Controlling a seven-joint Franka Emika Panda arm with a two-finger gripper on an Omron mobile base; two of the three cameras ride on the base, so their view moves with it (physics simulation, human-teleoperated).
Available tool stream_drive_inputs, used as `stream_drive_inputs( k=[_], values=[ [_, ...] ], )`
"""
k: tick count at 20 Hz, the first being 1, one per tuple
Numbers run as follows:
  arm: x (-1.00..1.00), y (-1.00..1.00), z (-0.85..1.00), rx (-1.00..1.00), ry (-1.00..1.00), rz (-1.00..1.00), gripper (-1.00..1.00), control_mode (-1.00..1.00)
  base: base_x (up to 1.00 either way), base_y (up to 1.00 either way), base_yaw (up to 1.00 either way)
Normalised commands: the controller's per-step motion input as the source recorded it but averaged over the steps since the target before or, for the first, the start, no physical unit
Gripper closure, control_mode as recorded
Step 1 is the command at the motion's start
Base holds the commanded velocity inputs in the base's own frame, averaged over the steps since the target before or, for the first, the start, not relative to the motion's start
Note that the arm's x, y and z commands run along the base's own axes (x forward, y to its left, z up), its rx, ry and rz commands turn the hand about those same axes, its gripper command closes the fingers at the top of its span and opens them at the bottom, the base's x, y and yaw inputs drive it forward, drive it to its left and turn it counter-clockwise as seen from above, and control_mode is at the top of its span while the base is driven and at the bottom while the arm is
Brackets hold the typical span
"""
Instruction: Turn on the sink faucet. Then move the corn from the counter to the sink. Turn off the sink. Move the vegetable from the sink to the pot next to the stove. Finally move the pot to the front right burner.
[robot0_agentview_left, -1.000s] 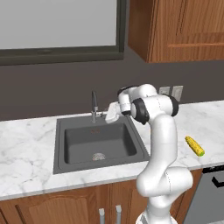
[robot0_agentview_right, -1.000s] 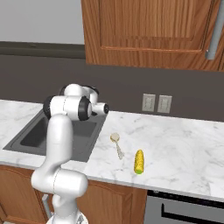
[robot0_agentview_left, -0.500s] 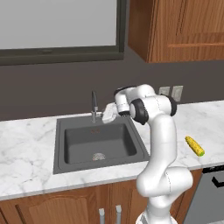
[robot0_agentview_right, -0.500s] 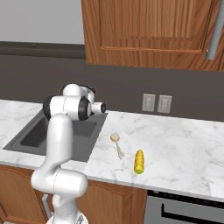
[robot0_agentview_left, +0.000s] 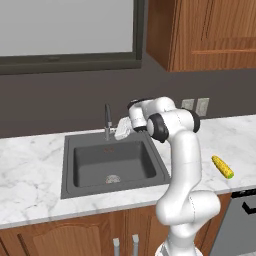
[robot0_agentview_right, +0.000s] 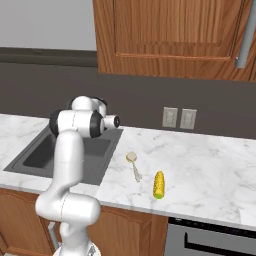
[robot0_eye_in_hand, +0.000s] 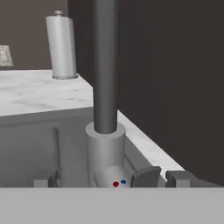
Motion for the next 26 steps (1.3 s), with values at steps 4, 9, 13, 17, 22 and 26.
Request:
stream_drive_inputs(
  k=[4,9,13,17,22,26],
  values=[
    [0.05,0.0,-0.03,0.05,-0.03,0.03,1.0,-1.0,0.0,0.0,0.0],
    [0.05,0.0,0.0,0.05,-0.03,0.02,1.0,-1.0,0.0,0.0,0.0],
    [0.09,-0.01,0.03,0.05,-0.01,0.0,1.0,-1.0,0.0,0.0,0.0],
    [0.12,-0.03,0.01,0.01,0.0,-0.03,1.0,-1.0,0.0,0.0,0.0],
    [0.04,-0.08,0.0,0.0,0.0,-0.17,1.0,-1.0,0.0,0.0,0.0],
    [0.0,-0.05,0.0,0.0,0.0,-0.24,1.0,-1.0,0.0,0.0,0.0]
  ],
)
